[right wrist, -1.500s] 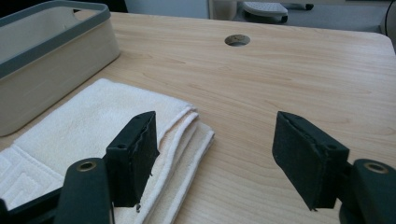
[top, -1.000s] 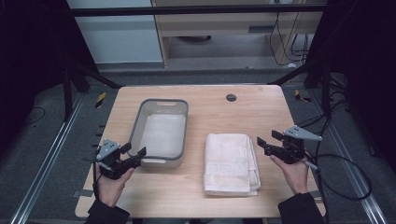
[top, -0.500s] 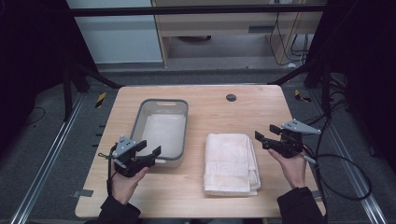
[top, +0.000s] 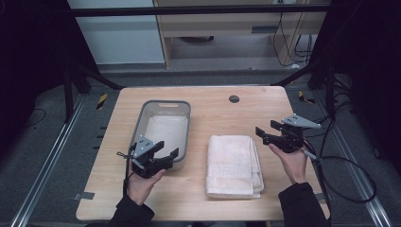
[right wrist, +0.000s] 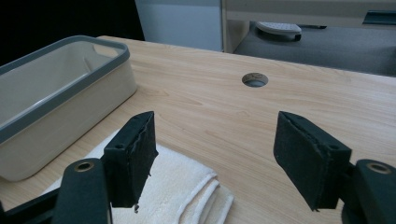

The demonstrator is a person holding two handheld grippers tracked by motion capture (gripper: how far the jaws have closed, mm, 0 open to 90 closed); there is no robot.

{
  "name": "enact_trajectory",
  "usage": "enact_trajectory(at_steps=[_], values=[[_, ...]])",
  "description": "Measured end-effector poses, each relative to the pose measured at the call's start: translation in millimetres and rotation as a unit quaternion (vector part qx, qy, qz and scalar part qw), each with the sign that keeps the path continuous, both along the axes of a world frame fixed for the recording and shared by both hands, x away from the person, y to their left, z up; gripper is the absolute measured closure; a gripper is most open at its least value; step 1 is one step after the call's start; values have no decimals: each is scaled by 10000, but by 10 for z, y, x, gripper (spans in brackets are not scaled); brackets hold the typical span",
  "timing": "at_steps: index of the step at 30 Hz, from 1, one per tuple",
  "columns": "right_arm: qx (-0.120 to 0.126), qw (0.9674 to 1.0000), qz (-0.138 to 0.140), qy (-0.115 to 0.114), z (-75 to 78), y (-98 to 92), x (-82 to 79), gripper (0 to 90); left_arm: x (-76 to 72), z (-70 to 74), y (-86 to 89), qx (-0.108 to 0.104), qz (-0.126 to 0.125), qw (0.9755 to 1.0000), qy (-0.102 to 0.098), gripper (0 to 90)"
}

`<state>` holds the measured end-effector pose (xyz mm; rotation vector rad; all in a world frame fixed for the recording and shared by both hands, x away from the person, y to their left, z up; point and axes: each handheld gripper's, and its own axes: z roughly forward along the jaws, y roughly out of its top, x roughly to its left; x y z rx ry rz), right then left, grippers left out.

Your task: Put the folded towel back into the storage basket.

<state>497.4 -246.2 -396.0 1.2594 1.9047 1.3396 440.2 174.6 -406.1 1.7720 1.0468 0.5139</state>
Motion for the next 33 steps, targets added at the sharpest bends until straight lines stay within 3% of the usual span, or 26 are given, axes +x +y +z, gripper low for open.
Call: enact_trajectory(at_steps=[10,15,23,28,33], values=[[58,10000,21,27,-55,40,86,299,8,-69,-272,193,-202,9996,57,353],[-26,10000,38,77,-77,51,109,298,-1,-128,-396,292,-337,9989,127,353],[-262,9991,72,319,-190,142,179,303,-55,-219,-585,393,-585,9973,227,349],[-275,9989,116,349,-219,168,177,301,-81,-255,-637,433,-649,9966,271,346],[-330,9979,168,535,-328,199,191,301,-107,-333,-718,539,-735,9951,372,343]])
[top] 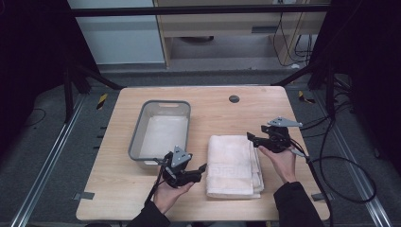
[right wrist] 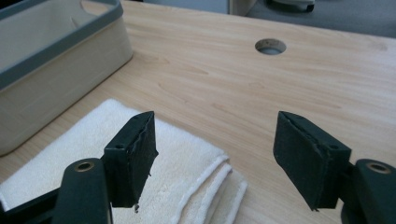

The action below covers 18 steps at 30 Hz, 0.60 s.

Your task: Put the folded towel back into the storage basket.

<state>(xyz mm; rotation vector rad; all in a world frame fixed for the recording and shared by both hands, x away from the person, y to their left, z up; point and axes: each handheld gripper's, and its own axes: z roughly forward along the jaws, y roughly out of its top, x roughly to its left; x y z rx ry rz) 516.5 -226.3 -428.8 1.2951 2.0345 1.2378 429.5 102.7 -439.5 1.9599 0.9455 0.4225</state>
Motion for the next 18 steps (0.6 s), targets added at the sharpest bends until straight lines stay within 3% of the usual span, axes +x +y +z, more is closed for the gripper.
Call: enact_trajectory(at_steps=[18], values=[[-311,9984,102,451,-291,74,35,302,2,-230,-231,378,-201,9985,348,318]])
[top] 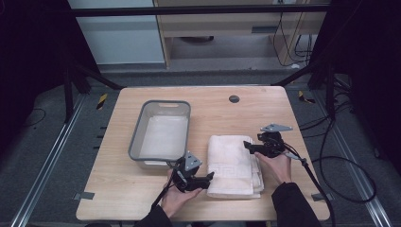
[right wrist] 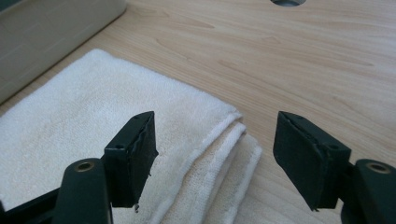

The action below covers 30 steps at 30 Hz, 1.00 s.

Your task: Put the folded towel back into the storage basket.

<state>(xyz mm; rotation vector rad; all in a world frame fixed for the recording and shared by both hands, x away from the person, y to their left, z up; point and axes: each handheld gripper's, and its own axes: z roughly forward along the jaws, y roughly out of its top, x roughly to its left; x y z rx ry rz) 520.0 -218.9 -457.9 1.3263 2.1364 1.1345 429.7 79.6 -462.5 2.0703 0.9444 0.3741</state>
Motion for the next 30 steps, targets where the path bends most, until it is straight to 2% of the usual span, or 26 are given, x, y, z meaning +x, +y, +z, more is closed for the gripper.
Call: enact_trajectory(at_steps=[4,9,16,26,30], values=[[-11,9999,-12,115,-70,12,5,299,13,-56,-31,50,2,10000,27,313],[-135,9995,53,291,-154,54,16,298,18,-149,-85,145,-18,9998,165,304],[-131,9992,80,369,-224,68,27,296,25,-236,-135,272,-12,9993,237,305],[-51,9986,24,529,-293,61,36,296,49,-277,-150,264,-15,9988,417,324],[16,9977,-24,670,-318,72,45,304,65,-292,-151,235,-19,9985,485,330]])
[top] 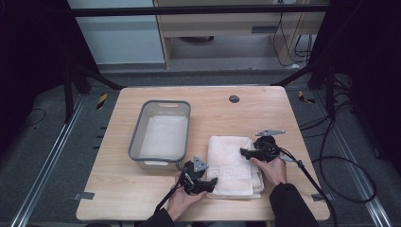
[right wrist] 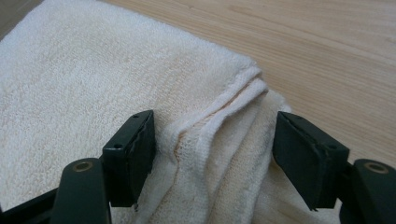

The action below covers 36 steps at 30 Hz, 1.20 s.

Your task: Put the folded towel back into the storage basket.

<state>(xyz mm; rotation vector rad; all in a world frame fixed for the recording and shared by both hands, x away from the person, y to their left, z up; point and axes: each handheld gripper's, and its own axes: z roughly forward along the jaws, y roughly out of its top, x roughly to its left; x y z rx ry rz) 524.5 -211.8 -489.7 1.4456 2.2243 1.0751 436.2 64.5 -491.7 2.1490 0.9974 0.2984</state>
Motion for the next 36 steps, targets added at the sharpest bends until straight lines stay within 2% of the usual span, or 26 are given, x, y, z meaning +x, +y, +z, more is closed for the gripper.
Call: enact_trajectory(at_steps=[9,16,26,28,33,36], values=[[212,9995,-38,231,-31,-17,25,309,53,-25,11,-136,-9,9996,267,332],[401,9984,-1,386,-51,-31,45,374,77,-36,10,-225,-117,9990,370,373],[684,9955,32,657,-42,-30,51,528,82,-25,-3,-361,-297,9973,573,543],[728,9951,65,673,-42,-34,56,558,77,-24,-8,-392,-318,9971,563,577],[786,9949,104,629,-30,-28,45,629,30,-8,-38,-310,-333,9979,467,649],[833,9944,107,640,-20,-32,43,647,25,-8,-36,-367,-324,9976,485,680]])
